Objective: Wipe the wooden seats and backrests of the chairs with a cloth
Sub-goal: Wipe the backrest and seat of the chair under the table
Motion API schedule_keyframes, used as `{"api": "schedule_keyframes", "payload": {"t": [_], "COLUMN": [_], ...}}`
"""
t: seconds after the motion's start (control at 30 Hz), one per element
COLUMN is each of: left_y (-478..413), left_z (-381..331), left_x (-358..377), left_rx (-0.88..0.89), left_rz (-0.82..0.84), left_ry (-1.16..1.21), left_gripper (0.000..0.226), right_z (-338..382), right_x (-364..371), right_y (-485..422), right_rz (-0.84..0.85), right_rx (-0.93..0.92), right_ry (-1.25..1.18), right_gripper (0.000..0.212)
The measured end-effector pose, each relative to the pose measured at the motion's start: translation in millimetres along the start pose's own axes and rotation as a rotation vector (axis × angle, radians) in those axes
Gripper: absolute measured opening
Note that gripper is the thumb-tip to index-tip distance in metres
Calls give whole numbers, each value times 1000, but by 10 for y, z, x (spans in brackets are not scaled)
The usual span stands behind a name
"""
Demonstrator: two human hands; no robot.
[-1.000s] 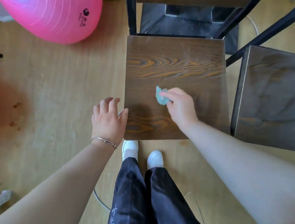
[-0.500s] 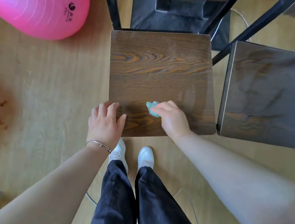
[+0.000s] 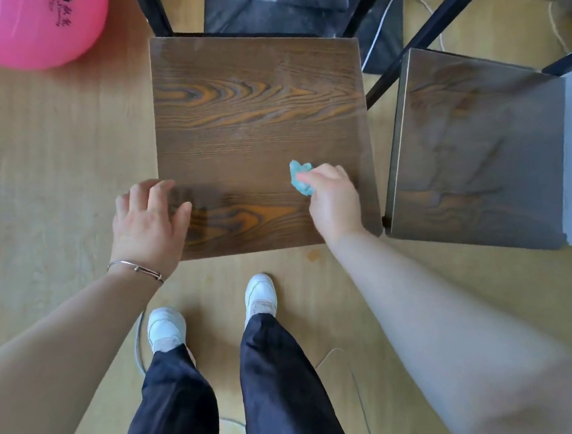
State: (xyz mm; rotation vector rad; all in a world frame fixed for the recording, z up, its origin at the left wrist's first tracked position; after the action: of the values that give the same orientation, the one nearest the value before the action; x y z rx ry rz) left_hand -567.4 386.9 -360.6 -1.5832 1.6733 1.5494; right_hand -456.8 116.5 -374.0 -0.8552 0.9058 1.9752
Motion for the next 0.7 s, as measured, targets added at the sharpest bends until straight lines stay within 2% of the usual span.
{"api": "schedule_keyframes", "payload": {"t": [0.07,0.17,0.2,0.27,0.37,0.43,0.5,0.57,0.7], "left_y": [32,127,164,225,275,292,296,311,343], "left_z": [-6,-2,5,32,96,130,148,139,82], "left_x": [30,35,26,11,16,33,56,82,74], "left_rx": [22,43,39,33,41,56,65,68,97], "left_rz": [34,81,79,66,72,88,98,106,138], "left_ry": [-28,-60,-59,-53,-55,-64,-68,-68,-97], "left_gripper": [57,55,52,44,45,52,57,58,60], "right_z": [336,621,612,392,-226,-527,-536,-296,413], "right_x": [305,573,556,344,-107,-209,-106,102,560], "right_y": [235,416,429,394,445,552,614,632,642], "right_rz": [85,316,342,227,-120,-186,-191,-184,-91], "right_rx": [-109,-144,-149,-85,147,302,381,319,29], "right_ry": [-18,-69,-94,-142,-121,-95,-98,-90,-99], "right_gripper": [43,40,39,47,53,54,56,56,51]}}
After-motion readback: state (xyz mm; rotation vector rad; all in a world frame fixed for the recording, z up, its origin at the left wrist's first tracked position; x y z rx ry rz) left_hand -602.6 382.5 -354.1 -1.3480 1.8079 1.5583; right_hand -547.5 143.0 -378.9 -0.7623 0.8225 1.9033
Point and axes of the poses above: each hand's wrist, its own y-axis away from the middle knuckle, its own x-axis out of the palm, z = x × y, the point moved 3 cm from there along -y, towards the middle knuckle, and after that the axes turned 15 degrees about z, right-handed, at the moved point
